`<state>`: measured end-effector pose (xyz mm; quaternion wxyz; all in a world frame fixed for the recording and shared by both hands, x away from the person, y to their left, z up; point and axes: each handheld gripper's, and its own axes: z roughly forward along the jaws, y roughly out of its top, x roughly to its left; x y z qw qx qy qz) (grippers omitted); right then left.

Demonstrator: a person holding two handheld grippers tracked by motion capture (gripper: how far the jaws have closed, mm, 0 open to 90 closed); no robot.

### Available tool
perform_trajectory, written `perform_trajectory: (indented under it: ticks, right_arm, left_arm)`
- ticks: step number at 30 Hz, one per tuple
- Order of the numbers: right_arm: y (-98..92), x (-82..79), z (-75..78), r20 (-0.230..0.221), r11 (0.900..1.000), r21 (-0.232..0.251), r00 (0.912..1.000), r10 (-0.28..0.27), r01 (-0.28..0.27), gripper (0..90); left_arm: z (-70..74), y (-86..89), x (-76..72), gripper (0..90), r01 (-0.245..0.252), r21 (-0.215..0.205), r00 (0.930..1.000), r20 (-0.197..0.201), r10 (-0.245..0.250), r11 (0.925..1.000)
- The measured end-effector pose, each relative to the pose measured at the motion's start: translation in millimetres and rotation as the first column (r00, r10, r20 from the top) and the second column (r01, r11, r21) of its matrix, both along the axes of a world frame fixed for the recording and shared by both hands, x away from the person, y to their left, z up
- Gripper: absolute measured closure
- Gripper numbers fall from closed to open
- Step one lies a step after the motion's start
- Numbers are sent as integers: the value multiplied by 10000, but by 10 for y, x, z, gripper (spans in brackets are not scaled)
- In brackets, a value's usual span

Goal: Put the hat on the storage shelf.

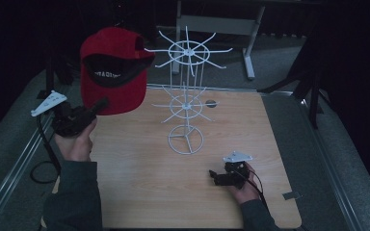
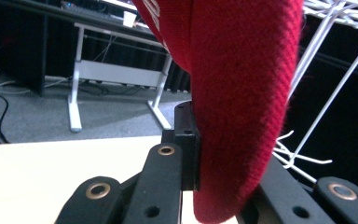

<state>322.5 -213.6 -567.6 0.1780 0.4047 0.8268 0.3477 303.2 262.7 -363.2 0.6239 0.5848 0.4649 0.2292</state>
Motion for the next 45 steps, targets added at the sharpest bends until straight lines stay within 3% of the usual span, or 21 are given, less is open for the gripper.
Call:
perform_trajectory:
  ticks: [16, 24, 28, 32, 39, 45]
  right_arm:
    - [0, -1, 1, -21, 10000, -6, 10000, 3, -4, 121]
    - [0, -1, 1, -22, 10000, -5, 10000, 3, -3, 121]
    - [-1, -1, 0, -14, 10000, -11, 10000, 9, -9, 121]
    - [-1, -1, 0, -15, 10000, -12, 10000, 8, -8, 121]
    - [-1, 1, -1, 12, 10000, -8, 10000, 16, -16, 121]
    - [0, 1, -2, 26, 10000, 7, 10000, 8, -8, 121]
  left_arm:
    - [166, -34, -141, 855, -168, -214, 9965, 820, 185, 9996]
    - [172, -84, -218, 855, -135, -28, 9937, 1112, 137, 9999]
    - [85, -151, -277, 855, -383, 562, 9914, 1268, 309, 9977]
    - [-21, -166, -301, 854, -525, 744, 9899, 1356, 421, 9958]
    - [-335, -167, -335, 854, -840, 813, 9887, 1310, 729, 9931]
    - [-588, -226, -363, 853, -907, 1337, 9886, 1318, 730, 9869]
